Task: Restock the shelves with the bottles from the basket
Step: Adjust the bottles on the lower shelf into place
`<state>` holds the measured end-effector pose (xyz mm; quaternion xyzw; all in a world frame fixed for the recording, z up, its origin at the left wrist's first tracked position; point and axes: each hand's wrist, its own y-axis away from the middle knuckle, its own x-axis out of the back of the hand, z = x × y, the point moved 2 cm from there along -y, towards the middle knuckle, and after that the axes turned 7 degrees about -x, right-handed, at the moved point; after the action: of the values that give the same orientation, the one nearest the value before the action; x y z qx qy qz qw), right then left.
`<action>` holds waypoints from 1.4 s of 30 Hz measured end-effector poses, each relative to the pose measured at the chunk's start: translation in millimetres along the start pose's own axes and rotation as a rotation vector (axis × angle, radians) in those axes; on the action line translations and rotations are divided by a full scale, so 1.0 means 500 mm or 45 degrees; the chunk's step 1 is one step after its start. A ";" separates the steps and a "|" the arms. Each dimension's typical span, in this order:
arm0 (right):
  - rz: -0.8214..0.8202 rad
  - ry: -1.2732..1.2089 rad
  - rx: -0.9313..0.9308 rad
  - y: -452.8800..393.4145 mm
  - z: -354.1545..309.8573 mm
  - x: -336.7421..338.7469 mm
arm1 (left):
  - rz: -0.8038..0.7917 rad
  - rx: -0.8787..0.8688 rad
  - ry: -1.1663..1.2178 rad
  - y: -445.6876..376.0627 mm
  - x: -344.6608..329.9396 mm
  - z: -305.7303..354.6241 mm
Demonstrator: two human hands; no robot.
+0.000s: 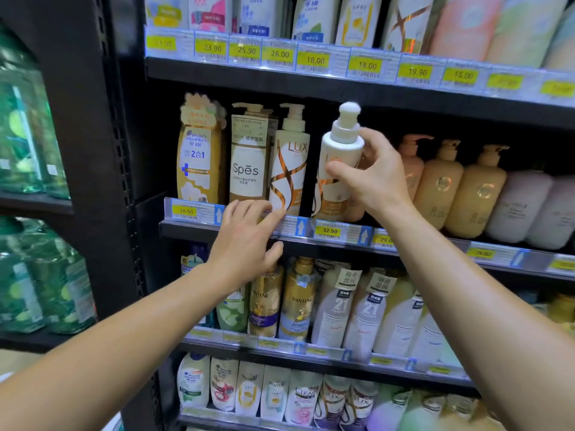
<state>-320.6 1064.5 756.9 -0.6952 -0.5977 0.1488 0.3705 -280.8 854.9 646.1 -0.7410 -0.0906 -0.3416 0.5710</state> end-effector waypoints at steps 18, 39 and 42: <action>-0.023 0.157 -0.464 -0.057 0.036 -0.033 | -0.084 0.009 0.028 0.005 0.002 -0.004; -0.340 0.590 -0.377 0.022 0.094 -0.040 | -0.085 0.002 0.051 0.007 -0.004 -0.012; -0.349 0.635 -0.367 0.025 0.092 -0.036 | -0.107 0.015 0.057 0.006 -0.002 -0.009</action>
<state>-345.9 1062.9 712.6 -0.6686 -0.5914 -0.1639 0.4200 -281.9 850.2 643.8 -0.7253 -0.1107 -0.3813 0.5624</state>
